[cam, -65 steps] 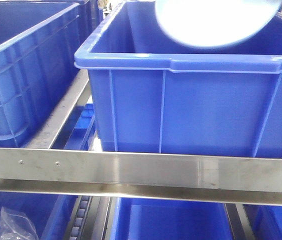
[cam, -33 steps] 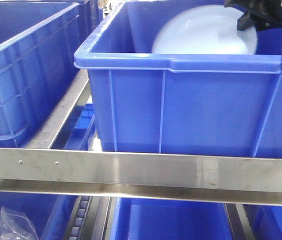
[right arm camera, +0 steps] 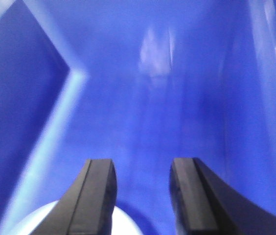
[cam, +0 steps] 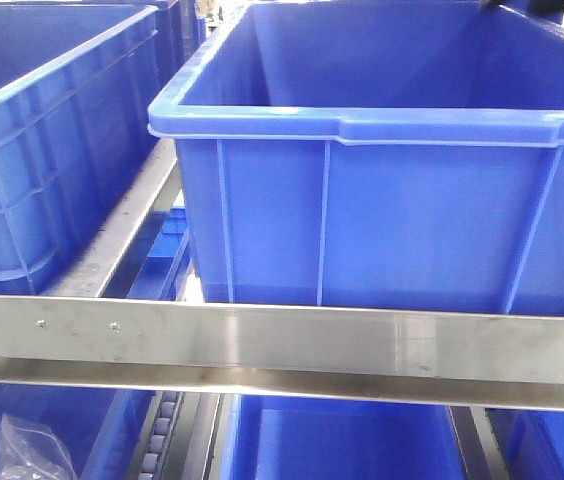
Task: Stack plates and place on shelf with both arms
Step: 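Open the right gripper and raise it out of the blue bin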
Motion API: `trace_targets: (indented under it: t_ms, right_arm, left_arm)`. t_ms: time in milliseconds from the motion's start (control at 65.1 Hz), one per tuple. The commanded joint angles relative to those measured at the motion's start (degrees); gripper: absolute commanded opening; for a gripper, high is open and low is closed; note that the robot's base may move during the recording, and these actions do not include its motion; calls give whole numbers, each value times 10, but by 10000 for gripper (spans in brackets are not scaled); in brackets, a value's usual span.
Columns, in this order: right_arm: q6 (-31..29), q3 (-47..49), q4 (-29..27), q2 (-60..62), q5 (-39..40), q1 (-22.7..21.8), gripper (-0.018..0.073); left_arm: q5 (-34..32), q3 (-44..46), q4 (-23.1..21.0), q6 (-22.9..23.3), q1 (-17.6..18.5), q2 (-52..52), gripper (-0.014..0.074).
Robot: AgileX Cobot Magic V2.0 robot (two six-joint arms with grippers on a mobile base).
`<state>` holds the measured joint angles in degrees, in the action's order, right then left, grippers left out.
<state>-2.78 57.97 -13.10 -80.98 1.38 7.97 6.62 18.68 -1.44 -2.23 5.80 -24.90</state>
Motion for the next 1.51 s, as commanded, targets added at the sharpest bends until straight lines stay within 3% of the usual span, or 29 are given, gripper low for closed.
trace_targets:
  t_ms: [0, 169, 553, 753, 1076, 1491]
  right_arm:
    - [-8, 19, 13, 48, 3, -4, 301]
    - [-10, 15, 14, 102, -63, -4, 41]
    - [-17, -148, 16, 336, -65, -4, 55]
    - [-17, -212, 16, 476, -119, -4, 55]
    - [-17, -222, 16, 612, -319, -4, 55]
    - [-17, -234, 47, 651, -297, -7, 55]
  left_arm:
    - [-49, 17, 0, 3, -1, -3, 83]
    - [-49, 17, 0, 3, -1, -3, 83]
    - [-49, 17, 0, 3, -1, -3, 83]
    - [-49, 17, 0, 3, -1, -3, 83]
    - [-49, 17, 0, 3, -1, -3, 83]
    - [-49, 17, 0, 3, -1, -3, 83]
